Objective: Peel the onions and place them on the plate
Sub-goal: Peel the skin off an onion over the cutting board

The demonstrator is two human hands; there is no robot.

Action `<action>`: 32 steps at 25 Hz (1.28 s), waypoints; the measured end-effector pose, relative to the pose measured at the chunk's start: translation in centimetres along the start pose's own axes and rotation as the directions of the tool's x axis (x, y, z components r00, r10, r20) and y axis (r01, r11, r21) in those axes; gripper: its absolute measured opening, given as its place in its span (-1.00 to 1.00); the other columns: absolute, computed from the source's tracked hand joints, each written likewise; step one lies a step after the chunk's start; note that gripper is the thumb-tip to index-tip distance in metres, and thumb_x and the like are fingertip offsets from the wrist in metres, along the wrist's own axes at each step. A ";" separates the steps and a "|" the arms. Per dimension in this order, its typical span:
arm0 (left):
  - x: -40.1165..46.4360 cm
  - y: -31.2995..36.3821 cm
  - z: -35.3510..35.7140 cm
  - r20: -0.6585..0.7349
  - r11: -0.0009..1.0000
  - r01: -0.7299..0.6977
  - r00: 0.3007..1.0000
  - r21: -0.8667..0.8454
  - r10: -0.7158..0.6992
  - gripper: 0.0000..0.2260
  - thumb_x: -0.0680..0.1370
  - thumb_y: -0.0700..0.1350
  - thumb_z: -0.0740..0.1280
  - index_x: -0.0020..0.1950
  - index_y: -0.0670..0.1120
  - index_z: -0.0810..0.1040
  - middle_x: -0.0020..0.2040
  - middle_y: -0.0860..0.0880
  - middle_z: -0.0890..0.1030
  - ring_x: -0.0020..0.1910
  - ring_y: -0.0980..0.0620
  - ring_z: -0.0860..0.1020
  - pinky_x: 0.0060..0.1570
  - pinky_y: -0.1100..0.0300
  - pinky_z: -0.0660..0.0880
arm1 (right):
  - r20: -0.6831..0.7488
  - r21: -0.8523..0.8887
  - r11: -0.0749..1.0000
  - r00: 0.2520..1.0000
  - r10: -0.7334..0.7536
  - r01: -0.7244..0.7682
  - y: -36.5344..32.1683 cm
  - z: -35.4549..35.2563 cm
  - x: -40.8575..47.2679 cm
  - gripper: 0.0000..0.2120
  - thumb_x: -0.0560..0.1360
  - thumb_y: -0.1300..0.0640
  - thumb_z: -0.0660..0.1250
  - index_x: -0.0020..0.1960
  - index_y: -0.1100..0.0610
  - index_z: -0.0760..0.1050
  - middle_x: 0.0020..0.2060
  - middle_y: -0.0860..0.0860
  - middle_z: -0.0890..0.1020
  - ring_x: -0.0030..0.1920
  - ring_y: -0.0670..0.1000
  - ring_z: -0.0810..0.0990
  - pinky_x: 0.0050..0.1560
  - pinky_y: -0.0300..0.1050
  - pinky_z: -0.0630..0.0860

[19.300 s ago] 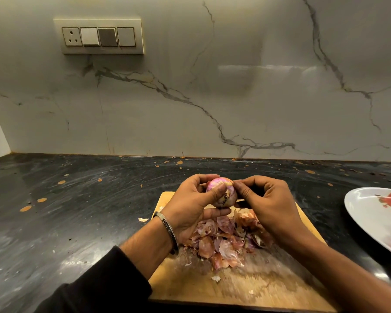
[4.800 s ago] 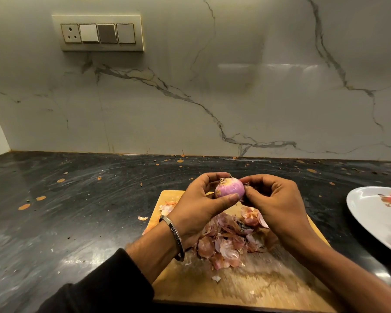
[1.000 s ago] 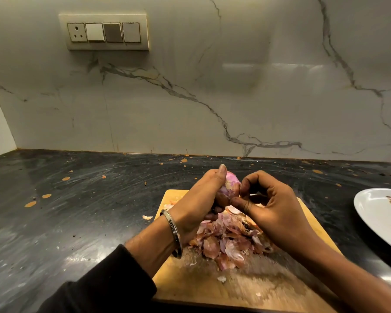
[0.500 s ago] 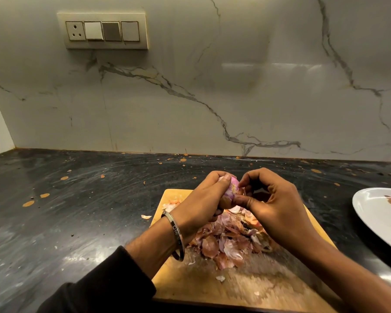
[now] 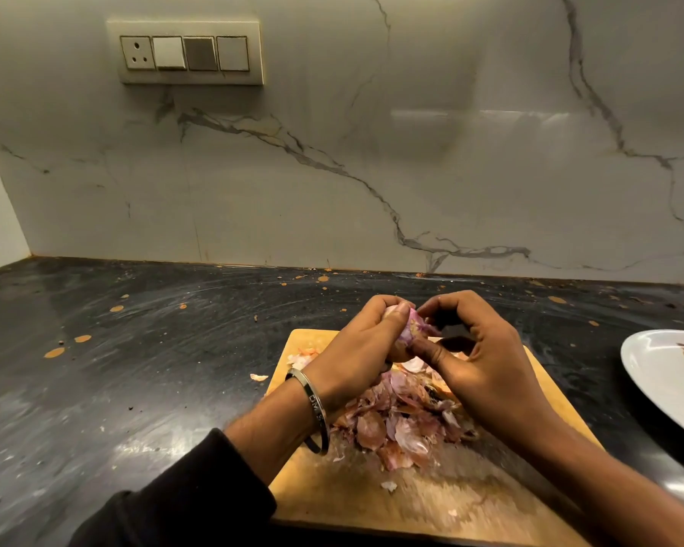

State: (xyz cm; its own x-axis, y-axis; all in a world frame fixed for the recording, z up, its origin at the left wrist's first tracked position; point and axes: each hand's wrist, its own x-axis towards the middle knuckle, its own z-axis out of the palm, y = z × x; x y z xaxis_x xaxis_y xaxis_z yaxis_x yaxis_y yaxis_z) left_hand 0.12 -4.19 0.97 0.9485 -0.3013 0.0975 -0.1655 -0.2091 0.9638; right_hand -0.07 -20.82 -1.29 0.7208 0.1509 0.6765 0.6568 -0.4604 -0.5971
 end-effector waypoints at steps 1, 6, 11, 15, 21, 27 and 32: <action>0.0 0.0 0.0 0.008 1.000 -0.005 1.000 0.009 0.005 -0.70 0.69 0.05 0.04 0.32 -0.03 0.40 -0.21 0.07 0.46 -0.50 0.37 0.44 -0.48 0.49 0.32 | 0.007 0.002 1.000 1.000 0.002 -0.002 0.0 -0.1 0.0 -0.71 0.41 0.24 0.54 0.06 0.04 0.55 -0.06 -0.10 0.61 -0.02 -0.07 0.61 -0.05 -0.03 0.63; 0.2 -0.2 0.1 -0.007 0.999 -0.028 1.000 0.019 0.029 -0.70 0.69 0.03 0.05 0.33 -0.06 0.41 -0.28 0.02 0.43 -0.53 0.30 0.39 -0.49 0.43 0.29 | 0.019 0.001 1.000 1.000 0.008 -0.008 0.0 -0.3 0.1 -0.76 0.39 0.28 0.55 -0.03 0.07 0.58 -0.14 -0.09 0.63 -0.08 -0.06 0.64 -0.07 -0.03 0.63; 0.4 -0.5 -0.1 -0.011 0.993 -0.041 0.999 0.111 0.043 -0.71 0.69 0.04 0.06 0.32 -0.01 0.44 -0.13 -0.01 0.54 -0.29 0.24 0.50 -0.31 0.35 0.46 | 0.033 -0.022 0.999 0.999 0.023 -0.023 0.1 -0.4 0.3 -0.74 0.35 0.34 0.56 -0.09 0.06 0.61 -0.22 -0.09 0.66 -0.15 -0.10 0.66 -0.12 -0.12 0.63; 0.4 -0.8 0.0 0.005 1.000 -0.001 1.000 0.005 0.001 -0.70 0.69 0.06 0.05 0.27 -0.01 0.47 -0.20 -0.09 0.47 -0.43 0.16 0.38 -0.47 0.31 0.28 | 0.045 -0.016 1.000 0.999 0.013 -0.012 0.2 -0.3 0.3 -0.73 0.35 0.37 0.55 -0.14 0.06 0.60 -0.26 -0.11 0.65 -0.19 -0.12 0.65 -0.19 -0.29 0.59; 0.5 -0.9 -0.1 0.014 0.993 0.043 0.999 -0.113 -0.042 -0.63 0.68 0.13 0.04 0.26 -0.07 0.47 -0.27 -0.06 0.43 -0.46 0.14 0.30 -0.49 0.28 0.21 | 0.072 -0.063 0.997 0.996 -0.045 0.050 0.0 0.0 0.3 -0.69 0.37 0.32 0.55 -0.15 -0.03 0.52 -0.25 -0.13 0.60 -0.19 -0.09 0.59 -0.22 -0.28 0.52; 0.8 -0.8 -0.3 0.021 0.984 0.061 0.998 -0.169 -0.059 -0.53 0.67 0.16 0.04 0.29 -0.22 0.38 -0.26 -0.11 0.34 -0.44 0.10 0.23 -0.52 0.29 0.17 | 0.040 -0.123 0.983 0.990 -0.135 0.139 -0.3 0.0 0.3 -0.62 0.26 0.27 0.63 -0.09 0.00 0.53 -0.21 -0.14 0.60 -0.18 -0.09 0.59 -0.20 -0.11 0.56; 0.8 -0.8 -0.3 0.072 0.974 0.075 0.996 -0.214 -0.061 -0.47 0.66 0.19 0.04 0.25 -0.30 0.34 -0.18 -0.18 0.36 -0.45 0.10 0.22 -0.57 0.32 0.17 | 0.006 -0.149 0.974 0.985 -0.172 0.171 -0.1 -0.2 0.1 -0.68 0.26 0.36 0.62 -0.11 0.13 0.57 -0.25 -0.12 0.61 -0.20 -0.13 0.61 -0.20 -0.29 0.54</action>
State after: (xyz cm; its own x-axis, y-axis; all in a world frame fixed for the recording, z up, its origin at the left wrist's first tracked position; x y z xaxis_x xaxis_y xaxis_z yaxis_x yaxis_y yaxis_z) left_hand 1.08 -4.02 0.30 0.9350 -0.3540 0.0208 -0.0326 -0.0275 0.9991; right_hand -0.06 -20.92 -1.09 0.5985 0.2334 0.7664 0.7300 -0.5528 -0.4018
